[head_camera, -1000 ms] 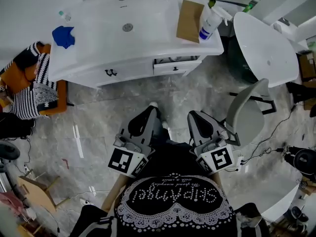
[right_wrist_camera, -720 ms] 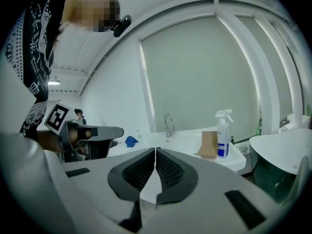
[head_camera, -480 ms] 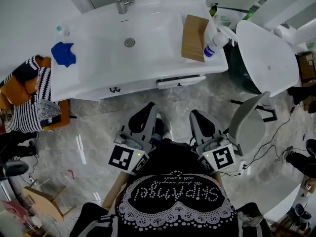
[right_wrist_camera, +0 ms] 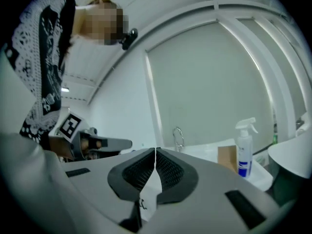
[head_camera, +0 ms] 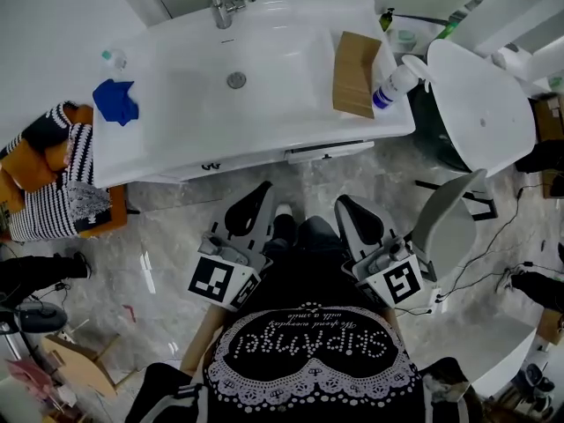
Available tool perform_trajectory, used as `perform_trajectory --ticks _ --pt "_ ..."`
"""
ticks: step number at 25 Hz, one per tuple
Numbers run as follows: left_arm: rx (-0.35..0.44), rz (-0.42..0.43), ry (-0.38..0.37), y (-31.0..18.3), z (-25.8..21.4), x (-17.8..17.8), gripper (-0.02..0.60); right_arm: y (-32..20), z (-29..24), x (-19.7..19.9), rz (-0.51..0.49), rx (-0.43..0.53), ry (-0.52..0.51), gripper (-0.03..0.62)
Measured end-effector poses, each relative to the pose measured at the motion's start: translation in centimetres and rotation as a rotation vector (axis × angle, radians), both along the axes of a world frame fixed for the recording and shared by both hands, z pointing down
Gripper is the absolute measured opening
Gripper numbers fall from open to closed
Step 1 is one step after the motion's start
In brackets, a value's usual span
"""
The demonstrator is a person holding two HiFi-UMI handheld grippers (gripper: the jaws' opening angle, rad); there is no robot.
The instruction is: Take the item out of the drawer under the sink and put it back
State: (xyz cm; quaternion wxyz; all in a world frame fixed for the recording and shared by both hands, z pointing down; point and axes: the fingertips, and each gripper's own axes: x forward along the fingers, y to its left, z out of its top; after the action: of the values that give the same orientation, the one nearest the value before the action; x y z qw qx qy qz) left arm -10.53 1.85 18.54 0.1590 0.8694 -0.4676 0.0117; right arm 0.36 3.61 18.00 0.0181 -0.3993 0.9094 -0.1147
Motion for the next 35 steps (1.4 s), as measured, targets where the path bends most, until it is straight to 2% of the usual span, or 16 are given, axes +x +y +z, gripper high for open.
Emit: perform_trajectory --ticks 2,4,8,13,17,19,22,29,30,32,35 --pt "-0.010 0.002 -0.020 0.0 0.3 -0.1 0.005 0.2 -1.0 -0.5 -0.063 0.029 -0.067 0.021" --pt "-0.009 0.005 -0.033 0.0 0.4 -0.2 0.005 0.1 -1.3 -0.9 -0.110 0.039 -0.088 0.021" --pt "0.014 0.031 -0.001 -0.3 -0.1 0.2 0.005 -0.7 -1.2 -1.1 -0.132 0.065 -0.046 0.021" --pt "0.112 0.031 0.070 -1.7 -1.8 1.4 0.005 -2.1 -0.7 -0.3 -0.135 0.031 -0.013 0.021" --pt "0.166 0.076 0.102 -2.2 -2.8 3.0 0.005 -3.0 -0.7 0.2 -0.154 0.035 0.043 0.021" --pt "0.146 0.088 0.113 -2.4 -2.6 3.7 0.005 -3.4 -0.6 0.6 -0.159 0.037 0.068 0.021" --pt "0.077 0.070 0.117 -2.4 -1.7 3.9 0.005 -4.0 -0.2 1.5 -0.118 0.032 0.086 0.021" --pt "-0.045 0.056 0.090 -2.3 0.8 3.8 0.005 -5.5 0.5 3.8 -0.023 0.012 -0.008 0.026" --pt "-0.052 0.058 0.095 -2.4 1.0 3.8 0.005 -5.8 0.8 4.2 -0.007 0.007 -0.013 0.037" --pt "-0.066 0.064 0.102 -2.7 1.4 4.0 0.005 -6.5 1.7 4.8 0.016 -0.015 -0.014 0.101" --pt "-0.083 0.085 0.106 -3.1 2.0 4.4 0.005 -7.6 3.1 5.6 0.028 -0.042 -0.024 0.103"
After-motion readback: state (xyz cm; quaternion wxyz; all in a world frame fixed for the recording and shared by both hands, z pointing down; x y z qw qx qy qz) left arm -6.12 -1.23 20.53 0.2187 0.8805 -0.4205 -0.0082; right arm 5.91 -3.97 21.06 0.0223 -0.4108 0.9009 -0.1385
